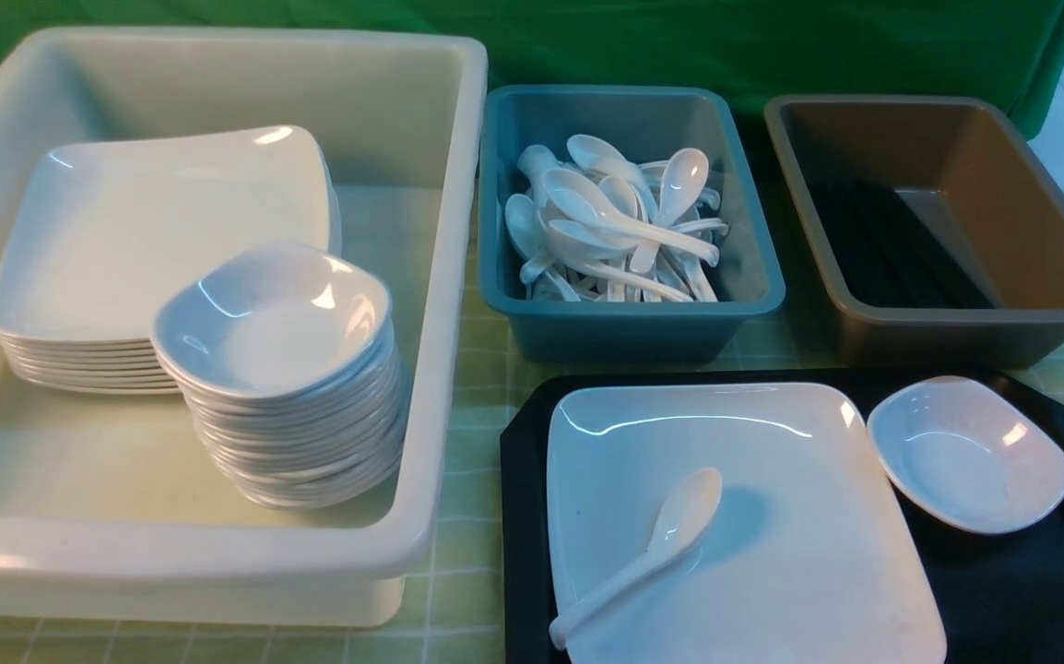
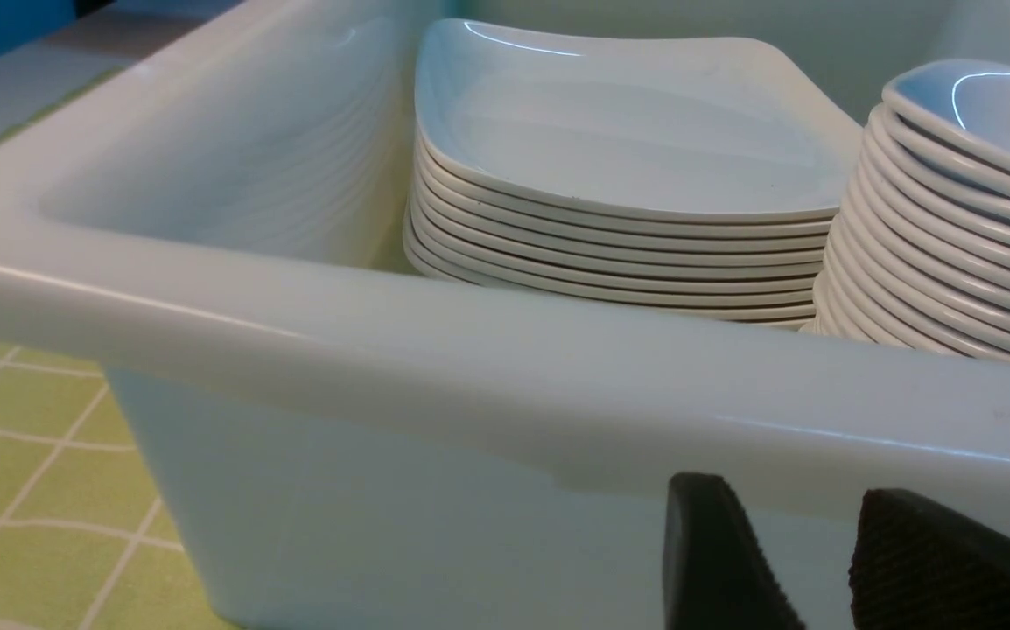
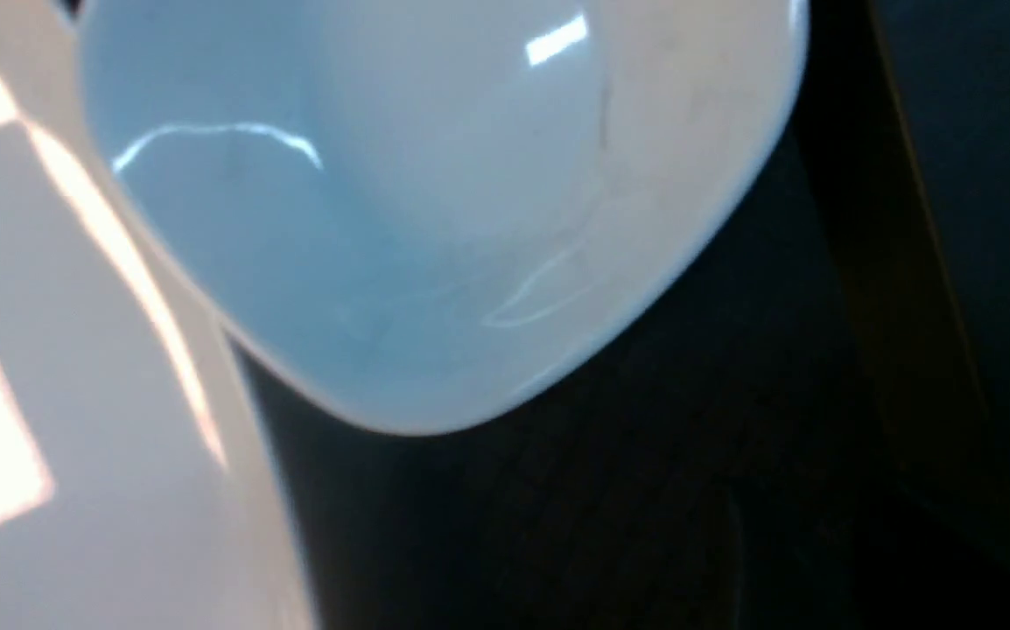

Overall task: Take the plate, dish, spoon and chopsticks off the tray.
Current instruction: Use the right arm to grab a small plate from the dinner plate

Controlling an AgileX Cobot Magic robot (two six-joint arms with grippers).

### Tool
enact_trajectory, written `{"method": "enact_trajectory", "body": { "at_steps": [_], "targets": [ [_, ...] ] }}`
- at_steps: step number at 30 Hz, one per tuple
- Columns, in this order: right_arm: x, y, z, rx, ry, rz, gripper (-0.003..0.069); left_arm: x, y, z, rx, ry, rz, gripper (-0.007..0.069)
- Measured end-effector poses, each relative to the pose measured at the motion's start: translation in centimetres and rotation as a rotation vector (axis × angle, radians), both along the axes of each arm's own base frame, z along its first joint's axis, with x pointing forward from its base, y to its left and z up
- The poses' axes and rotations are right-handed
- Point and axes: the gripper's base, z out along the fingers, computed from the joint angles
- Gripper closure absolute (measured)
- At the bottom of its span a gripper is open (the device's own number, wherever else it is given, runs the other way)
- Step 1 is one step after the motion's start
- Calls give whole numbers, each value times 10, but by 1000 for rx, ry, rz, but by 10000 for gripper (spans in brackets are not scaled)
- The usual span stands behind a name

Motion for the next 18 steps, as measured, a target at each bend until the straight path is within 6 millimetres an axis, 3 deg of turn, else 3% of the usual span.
{"method": "enact_trajectory", "body": {
  "at_steps": [2, 4, 13, 18],
  "targets": [
    [3, 1, -11, 11, 2, -22, 358, 0, 0, 0, 0, 0, 0, 400],
    [7, 2, -13, 11, -18, -34, 340, 0, 0, 0, 0, 0, 0, 400],
    [24, 7, -13, 12, -158, -160, 325, 0, 0, 0, 0, 0, 0, 400],
    [28, 6, -20, 31, -148, -220, 295, 0, 0, 0, 0, 0, 0, 400]
  ]
}}
